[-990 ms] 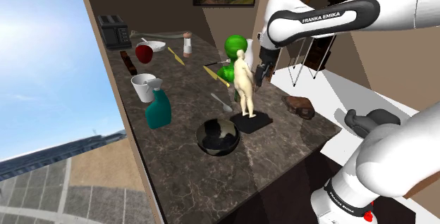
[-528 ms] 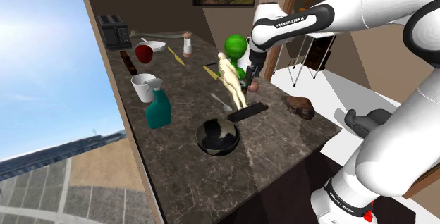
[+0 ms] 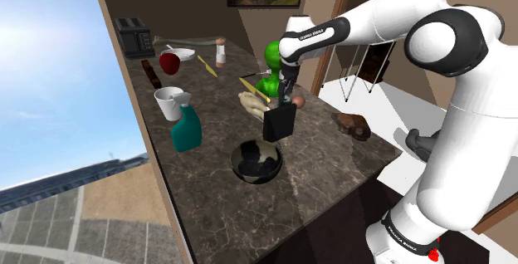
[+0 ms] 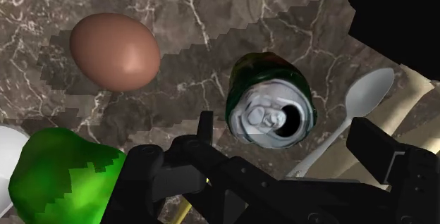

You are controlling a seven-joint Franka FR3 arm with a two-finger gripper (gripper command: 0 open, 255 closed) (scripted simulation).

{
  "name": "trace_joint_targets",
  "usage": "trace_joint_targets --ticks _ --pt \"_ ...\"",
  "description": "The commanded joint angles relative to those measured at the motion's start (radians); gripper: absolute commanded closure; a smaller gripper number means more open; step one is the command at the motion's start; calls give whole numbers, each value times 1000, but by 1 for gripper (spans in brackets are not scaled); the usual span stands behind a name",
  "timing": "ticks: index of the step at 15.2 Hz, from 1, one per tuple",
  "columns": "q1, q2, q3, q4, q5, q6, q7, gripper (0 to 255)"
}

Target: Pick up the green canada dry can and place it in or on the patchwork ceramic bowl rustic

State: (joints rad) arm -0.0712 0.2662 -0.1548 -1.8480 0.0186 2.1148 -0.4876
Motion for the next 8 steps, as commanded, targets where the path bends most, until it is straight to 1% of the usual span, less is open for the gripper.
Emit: trace_joint_targets --ticks 1,6,8 --pt "-3 23 1 -1 6 23 -7 0" --pt "-6 57 3 -30 12 88 -11 0" --pt "-6 57 3 -30 12 88 -11 0"
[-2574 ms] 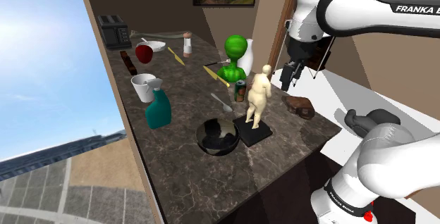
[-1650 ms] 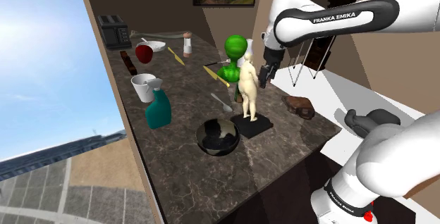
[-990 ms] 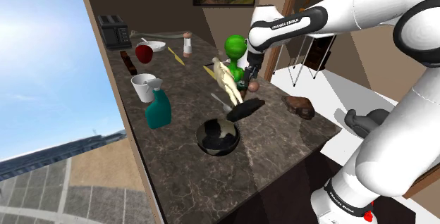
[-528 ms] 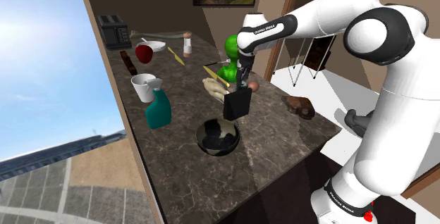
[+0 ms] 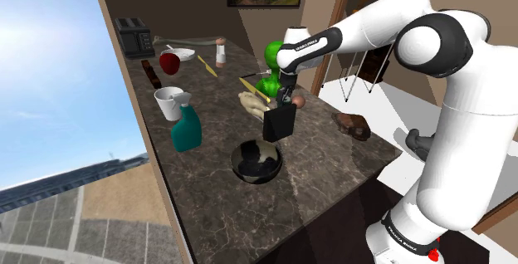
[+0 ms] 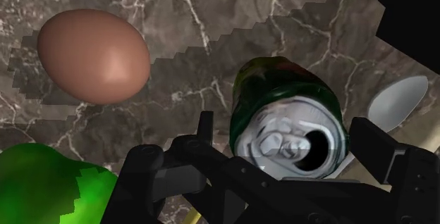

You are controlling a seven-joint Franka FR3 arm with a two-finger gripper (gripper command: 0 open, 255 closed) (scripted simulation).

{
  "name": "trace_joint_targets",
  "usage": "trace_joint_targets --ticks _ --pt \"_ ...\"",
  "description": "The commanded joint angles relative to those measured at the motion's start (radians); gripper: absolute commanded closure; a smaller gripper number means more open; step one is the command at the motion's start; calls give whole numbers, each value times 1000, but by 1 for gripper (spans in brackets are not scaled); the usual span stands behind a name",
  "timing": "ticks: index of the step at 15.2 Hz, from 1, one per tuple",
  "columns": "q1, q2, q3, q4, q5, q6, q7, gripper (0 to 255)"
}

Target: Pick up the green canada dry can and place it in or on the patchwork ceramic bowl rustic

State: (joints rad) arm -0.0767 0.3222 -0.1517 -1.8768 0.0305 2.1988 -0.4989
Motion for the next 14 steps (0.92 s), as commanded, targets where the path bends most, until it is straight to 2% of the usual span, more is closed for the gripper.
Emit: trace_joint_targets --ticks 1,6,7,14 --pt "0 1 0 -1 0 4 0 0" --pt "0 1 0 -1 0 3 0 0" --pt "0 1 0 -1 0 3 0 255" --pt "0 2 0 -1 0 3 0 255"
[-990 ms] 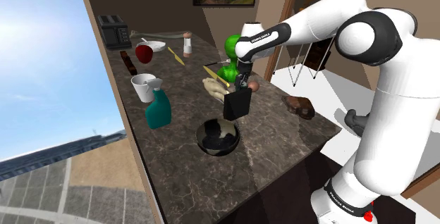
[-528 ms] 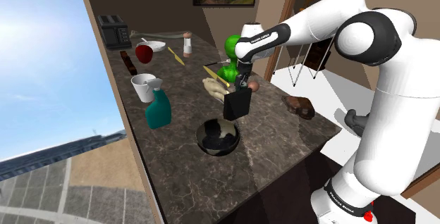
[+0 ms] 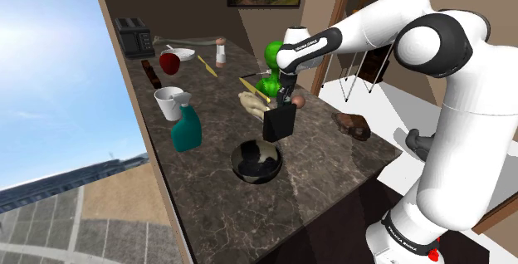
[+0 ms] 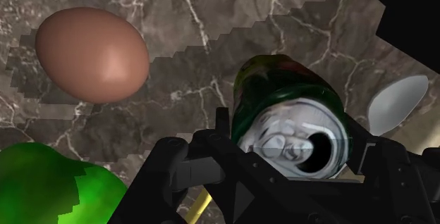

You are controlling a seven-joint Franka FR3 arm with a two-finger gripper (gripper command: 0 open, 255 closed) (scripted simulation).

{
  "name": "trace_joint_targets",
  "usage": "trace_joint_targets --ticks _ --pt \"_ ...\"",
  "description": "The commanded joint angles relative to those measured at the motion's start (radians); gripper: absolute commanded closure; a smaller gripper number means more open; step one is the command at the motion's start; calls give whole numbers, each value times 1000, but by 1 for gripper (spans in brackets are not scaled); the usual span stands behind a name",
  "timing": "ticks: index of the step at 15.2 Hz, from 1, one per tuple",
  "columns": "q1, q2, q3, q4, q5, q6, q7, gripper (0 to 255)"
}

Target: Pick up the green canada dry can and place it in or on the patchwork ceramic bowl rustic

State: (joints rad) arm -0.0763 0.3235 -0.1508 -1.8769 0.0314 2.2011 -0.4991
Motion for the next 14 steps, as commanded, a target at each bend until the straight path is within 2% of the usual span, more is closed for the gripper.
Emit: trace_joint_targets --ticks 1,14 --pt "-1 1 -1 0 0 1 0 255" --pt "3 -67 -5 72 -13 -140 6 255"
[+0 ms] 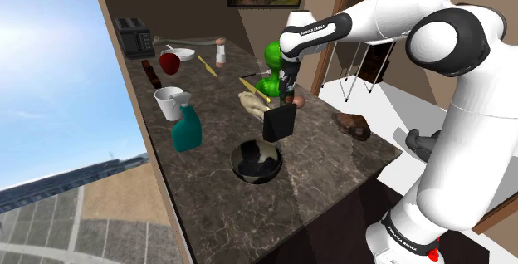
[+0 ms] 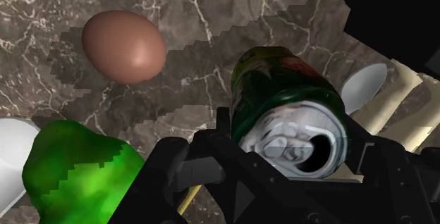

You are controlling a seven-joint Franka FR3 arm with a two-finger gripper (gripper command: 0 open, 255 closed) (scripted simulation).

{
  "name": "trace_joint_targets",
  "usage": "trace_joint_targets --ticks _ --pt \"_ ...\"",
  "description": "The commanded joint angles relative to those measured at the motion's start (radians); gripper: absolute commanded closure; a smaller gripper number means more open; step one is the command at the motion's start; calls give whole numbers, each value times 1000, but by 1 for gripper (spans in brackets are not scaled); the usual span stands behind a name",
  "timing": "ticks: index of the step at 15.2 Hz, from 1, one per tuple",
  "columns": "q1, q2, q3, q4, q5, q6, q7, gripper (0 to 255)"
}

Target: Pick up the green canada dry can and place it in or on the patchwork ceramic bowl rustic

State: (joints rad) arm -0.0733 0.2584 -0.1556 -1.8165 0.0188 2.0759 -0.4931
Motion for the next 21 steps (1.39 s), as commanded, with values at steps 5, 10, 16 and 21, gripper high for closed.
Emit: trace_joint_targets --ticks 5,10,16,21 --pt "1 -23 -1 53 -4 -75 1 255" --pt "1 -38 -2 100 -7 -137 2 255" --pt "1 -50 -3 165 -9 -214 2 255" --pt "0 -54 -3 216 -9 -270 2 255"
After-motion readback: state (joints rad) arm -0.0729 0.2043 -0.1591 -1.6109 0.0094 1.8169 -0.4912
